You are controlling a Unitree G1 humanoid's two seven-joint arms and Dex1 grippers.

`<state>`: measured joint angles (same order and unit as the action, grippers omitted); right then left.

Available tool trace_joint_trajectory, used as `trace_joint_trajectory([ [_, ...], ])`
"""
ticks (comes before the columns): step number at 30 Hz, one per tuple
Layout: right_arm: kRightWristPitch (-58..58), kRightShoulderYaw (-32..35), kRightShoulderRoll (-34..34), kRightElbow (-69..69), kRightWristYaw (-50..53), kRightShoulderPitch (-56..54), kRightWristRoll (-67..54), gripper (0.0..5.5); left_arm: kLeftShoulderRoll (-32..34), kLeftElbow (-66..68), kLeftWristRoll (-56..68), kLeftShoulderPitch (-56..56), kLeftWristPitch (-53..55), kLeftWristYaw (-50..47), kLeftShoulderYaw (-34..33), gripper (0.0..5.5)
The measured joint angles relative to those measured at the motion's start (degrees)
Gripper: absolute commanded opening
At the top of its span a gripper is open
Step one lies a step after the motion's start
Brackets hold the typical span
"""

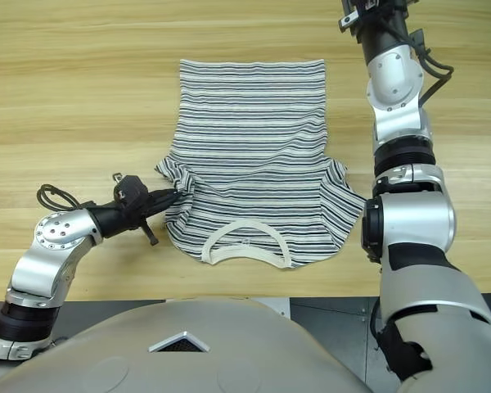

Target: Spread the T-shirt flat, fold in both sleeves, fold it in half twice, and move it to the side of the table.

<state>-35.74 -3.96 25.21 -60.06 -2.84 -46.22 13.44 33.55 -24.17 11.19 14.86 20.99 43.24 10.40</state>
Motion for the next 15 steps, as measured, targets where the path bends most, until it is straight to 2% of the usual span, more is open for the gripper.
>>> trace_joint_trajectory([
  [5,0.0,-0.2,-0.2,-0.5,0.0,0.0,0.0,2.4,2.9,-4.2,-0.9,0.5,0.0,1.3,0.8,0.13],
  [8,0.0,-0.3,-0.4,-0.8,0.0,0.0,0.1,2.4,4.5,-3.0,-7.3,-2.0,-1.2,1.3,5.4,0.13],
  [15,0.0,-1.2,-1.2,-1.1,0.0,0.0,0.5,2.4,1.3,-0.9,-12.7,-9.0,-1.3,0.6,12.1,0.13],
])
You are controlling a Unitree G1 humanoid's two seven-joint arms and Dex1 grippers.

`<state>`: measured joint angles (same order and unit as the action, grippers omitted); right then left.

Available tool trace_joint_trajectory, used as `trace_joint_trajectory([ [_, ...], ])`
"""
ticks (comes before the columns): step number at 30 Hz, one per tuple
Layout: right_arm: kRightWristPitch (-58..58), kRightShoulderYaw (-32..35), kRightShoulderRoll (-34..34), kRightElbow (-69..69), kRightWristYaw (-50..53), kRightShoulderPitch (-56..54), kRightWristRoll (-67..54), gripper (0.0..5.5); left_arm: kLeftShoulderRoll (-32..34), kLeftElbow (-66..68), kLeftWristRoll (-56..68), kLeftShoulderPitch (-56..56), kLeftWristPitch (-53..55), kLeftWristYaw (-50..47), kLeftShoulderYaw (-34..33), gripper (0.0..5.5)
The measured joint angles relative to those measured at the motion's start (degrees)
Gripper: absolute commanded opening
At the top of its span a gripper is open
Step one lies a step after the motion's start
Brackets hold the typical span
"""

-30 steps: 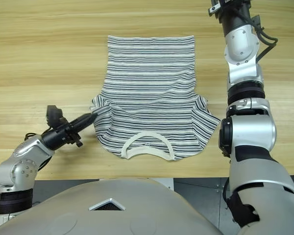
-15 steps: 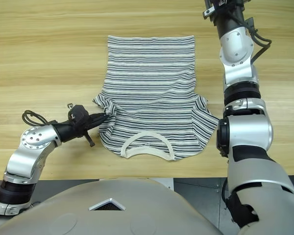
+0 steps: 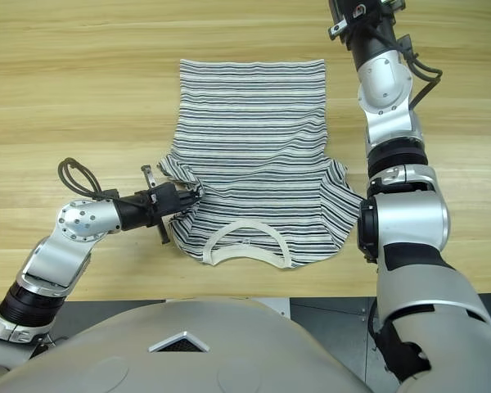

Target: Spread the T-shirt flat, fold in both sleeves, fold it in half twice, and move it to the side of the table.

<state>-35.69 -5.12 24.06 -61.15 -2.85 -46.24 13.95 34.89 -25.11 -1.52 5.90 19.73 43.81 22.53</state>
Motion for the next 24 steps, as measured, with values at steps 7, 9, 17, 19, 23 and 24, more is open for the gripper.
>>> trace_joint_trajectory([
  [7,0.0,-0.1,-0.4,-0.1,0.0,0.0,0.0,2.4,-1.0,-5.4,-1.6,-3.4,0.9,0.7,3.0,0.13],
  [9,0.0,-0.2,-0.5,-0.2,0.0,0.0,0.0,2.4,-0.5,-4.8,-2.4,-4.7,1.2,2.1,4.8,0.13],
  [17,0.0,-0.5,-0.9,-0.3,-0.1,0.0,0.4,2.4,0.3,5.1,-8.4,-10.1,1.1,5.2,11.2,0.13],
  [19,0.0,-0.5,-0.9,-0.3,-0.1,0.0,0.4,2.4,0.2,5.3,-9.7,-11.3,0.8,5.6,11.7,0.13],
  [23,0.0,-0.7,-1.5,-0.3,-0.2,0.0,0.5,2.4,-0.8,5.0,-10.1,-14.1,0.1,7.3,13.2,0.13],
  [24,0.0,-0.7,-1.5,-0.3,-0.2,0.0,0.5,2.4,-0.9,4.1,-10.0,-14.5,0.1,7.9,13.2,0.13],
])
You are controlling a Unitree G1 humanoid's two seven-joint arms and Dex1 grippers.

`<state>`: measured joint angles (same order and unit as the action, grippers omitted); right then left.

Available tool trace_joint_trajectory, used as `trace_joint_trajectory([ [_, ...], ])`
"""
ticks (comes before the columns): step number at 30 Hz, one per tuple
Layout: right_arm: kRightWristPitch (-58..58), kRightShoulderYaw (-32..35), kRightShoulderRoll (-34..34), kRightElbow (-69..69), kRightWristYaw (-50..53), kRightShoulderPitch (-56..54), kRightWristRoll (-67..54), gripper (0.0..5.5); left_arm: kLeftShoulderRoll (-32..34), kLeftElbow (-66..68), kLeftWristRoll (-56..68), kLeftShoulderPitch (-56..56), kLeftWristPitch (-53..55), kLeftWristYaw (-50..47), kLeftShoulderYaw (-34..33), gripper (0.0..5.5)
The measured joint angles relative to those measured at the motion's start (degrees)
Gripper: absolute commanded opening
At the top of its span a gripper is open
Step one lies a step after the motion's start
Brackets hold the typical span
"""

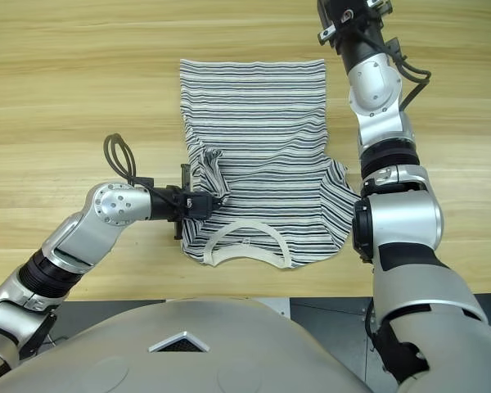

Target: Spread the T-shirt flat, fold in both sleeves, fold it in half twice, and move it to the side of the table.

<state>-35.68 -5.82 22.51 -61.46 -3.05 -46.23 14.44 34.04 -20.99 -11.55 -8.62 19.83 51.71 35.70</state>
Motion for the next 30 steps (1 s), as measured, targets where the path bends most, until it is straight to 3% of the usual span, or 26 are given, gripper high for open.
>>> trace_joint_trajectory([
  [17,0.0,-0.4,-1.2,-0.6,0.0,0.0,0.5,2.4,-5.4,2.6,-3.4,-4.5,-2.9,1.3,4.2,0.13],
  [26,0.0,-0.5,-1.6,-1.0,-0.4,0.0,0.8,2.4,-4.4,-8.2,10.9,-3.9,-4.8,7.6,0.3,2.02],
  [30,0.0,-0.5,-1.6,-1.0,-0.4,0.0,1.0,2.4,-4.2,-8.1,12.3,-3.7,-3.7,7.5,0.0,2.3],
])
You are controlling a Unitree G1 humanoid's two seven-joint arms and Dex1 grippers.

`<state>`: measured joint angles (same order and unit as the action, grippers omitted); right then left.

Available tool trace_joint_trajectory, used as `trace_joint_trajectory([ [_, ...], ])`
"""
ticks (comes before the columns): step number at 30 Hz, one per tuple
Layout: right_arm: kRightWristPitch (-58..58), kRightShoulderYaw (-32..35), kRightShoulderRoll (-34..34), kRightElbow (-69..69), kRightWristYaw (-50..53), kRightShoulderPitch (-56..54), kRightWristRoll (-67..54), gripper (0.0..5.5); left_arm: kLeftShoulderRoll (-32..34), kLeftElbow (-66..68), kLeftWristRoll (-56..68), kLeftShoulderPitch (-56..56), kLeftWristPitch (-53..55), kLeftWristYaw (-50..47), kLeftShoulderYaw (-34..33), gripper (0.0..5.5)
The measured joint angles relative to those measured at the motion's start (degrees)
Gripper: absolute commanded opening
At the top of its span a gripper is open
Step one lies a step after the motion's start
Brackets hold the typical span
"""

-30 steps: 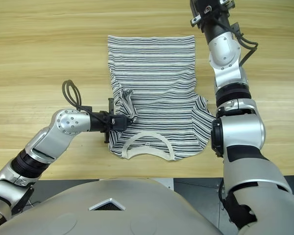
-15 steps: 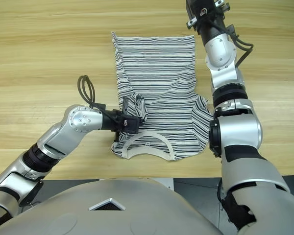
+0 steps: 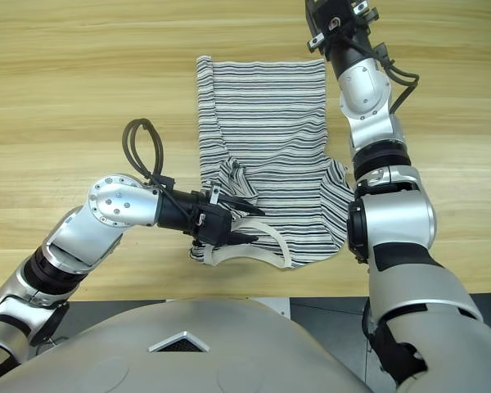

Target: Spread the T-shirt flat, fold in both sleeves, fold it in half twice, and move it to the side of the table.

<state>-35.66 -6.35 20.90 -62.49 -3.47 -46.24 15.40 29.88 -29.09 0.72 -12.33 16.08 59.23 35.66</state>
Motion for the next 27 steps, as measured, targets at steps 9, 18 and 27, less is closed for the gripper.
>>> trace_joint_trajectory([
  [9,4.6,6.6,2.0,3.7,-29.8,1.6,-17.6,2.4,-1.4,12.1,-10.8,-1.8,-3.2,-32.0,-24.5,2.3],
  [18,49.5,14.0,31.0,25.4,-84.7,36.8,-39.1,2.4,0.2,6.0,-14.4,19.3,-8.7,-37.6,-27.9,2.3],
  [27,54.5,9.7,32.0,22.3,-85.5,38.4,-34.0,2.4,-2.9,6.4,-17.3,21.2,-10.0,-40.4,-26.6,2.3],
])
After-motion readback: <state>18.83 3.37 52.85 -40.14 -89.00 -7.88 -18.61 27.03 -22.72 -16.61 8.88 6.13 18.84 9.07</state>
